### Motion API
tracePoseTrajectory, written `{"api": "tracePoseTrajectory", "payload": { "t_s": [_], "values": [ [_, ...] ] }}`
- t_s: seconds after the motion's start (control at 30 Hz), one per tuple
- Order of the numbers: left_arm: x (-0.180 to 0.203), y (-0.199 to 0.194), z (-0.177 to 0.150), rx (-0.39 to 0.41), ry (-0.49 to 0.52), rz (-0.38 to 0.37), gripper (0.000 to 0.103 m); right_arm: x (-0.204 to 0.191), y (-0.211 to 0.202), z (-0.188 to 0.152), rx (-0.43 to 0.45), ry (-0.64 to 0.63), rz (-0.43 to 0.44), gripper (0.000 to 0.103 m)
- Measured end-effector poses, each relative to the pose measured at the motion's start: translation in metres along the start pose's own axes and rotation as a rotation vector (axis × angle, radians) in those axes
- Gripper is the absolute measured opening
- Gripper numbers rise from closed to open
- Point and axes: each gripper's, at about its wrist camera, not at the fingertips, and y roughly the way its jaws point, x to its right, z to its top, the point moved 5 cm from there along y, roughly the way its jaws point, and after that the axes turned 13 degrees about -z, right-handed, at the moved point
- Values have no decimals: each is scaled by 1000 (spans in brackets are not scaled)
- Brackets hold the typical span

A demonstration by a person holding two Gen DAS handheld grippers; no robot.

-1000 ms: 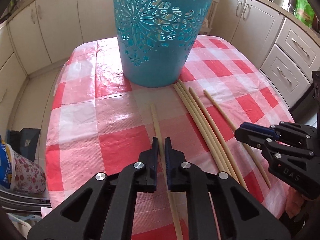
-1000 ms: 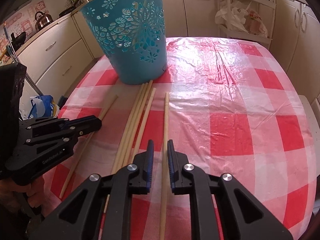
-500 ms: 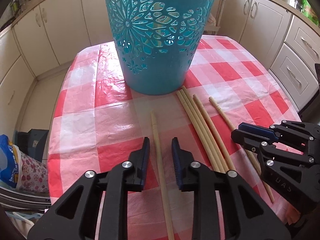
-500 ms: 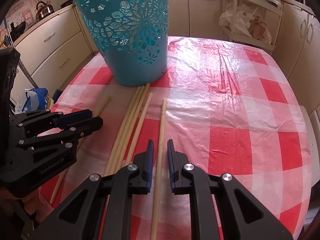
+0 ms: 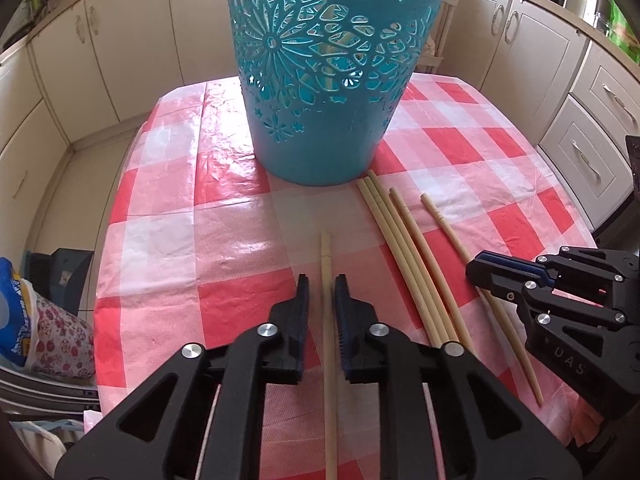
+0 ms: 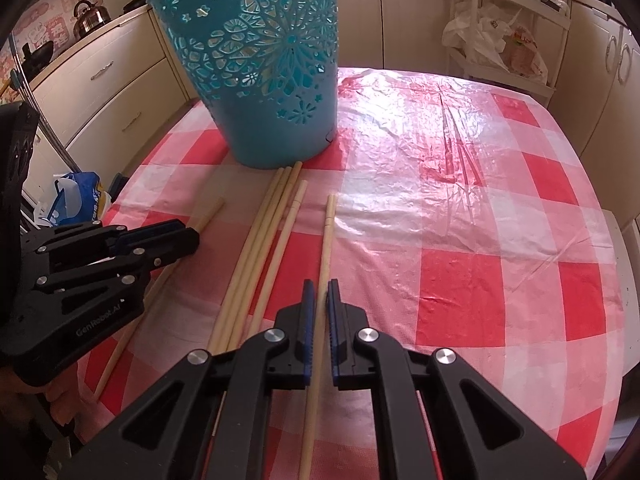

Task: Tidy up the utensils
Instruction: 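Close the right gripper on a wooden stick while the left gripper grasps another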

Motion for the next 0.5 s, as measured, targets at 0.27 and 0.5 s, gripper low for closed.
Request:
{"api": "tracePoseTrajectory", "payload": {
  "t_s": [0.27,0.5],
  "values": [
    [2,-2,-2,-10,15,-3,5,-4,-2,-2,-23,-31,9,7],
    [3,-4,-6,-23,44,45,17,-11,-3,-3,-17,-95,-21,7]
  ]
}}
